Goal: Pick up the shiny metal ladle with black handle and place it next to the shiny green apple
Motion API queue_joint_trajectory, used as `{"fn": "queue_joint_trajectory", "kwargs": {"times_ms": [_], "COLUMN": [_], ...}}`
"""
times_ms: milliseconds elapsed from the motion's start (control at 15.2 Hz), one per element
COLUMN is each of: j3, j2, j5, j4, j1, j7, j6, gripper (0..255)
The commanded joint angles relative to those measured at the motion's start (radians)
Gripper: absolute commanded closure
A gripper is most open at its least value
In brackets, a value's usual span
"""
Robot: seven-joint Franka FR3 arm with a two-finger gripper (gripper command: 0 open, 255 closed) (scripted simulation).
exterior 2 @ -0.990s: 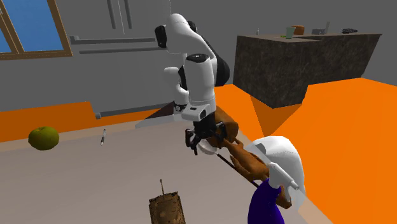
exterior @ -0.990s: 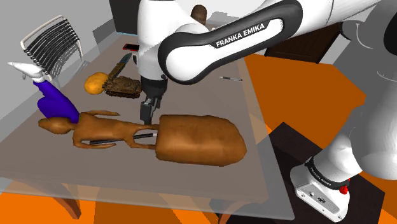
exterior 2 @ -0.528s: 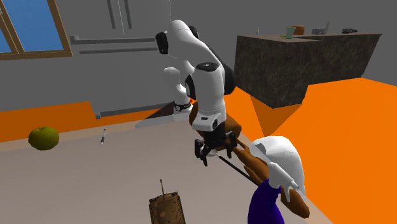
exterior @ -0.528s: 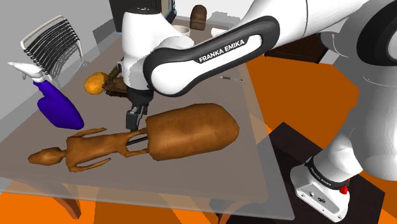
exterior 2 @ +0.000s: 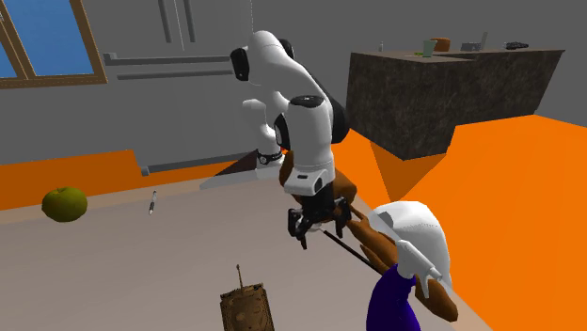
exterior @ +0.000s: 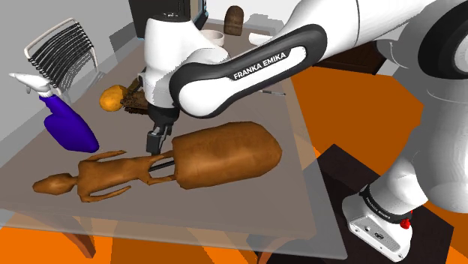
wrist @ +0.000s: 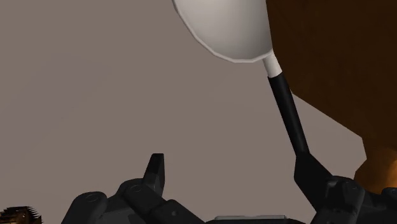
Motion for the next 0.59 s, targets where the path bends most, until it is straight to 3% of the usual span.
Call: {"fn": "queue_joint_trajectory", "kwargs": {"times_ms": [0, 132, 198, 330, 528], "j3": [0.004, 0.003, -0.001, 0.006, -0.002], "j2": [0.035, 0.034, 0.047, 0.007, 0.061], "j5": [0.004, 0.005, 0.003, 0.014, -0.005], "j4": [-0.015, -0.015, -0.007, -0.067, 0.008], "j1": [0.007, 0.008, 0.004, -0.009, 0.017], "j7": [-0.006, -0.006, -0.015, -0.019, 0.0], "j6": [-0.022, -0.022, -0.019, 0.002, -0.021], "gripper": [0, 0, 255, 255, 255]}}
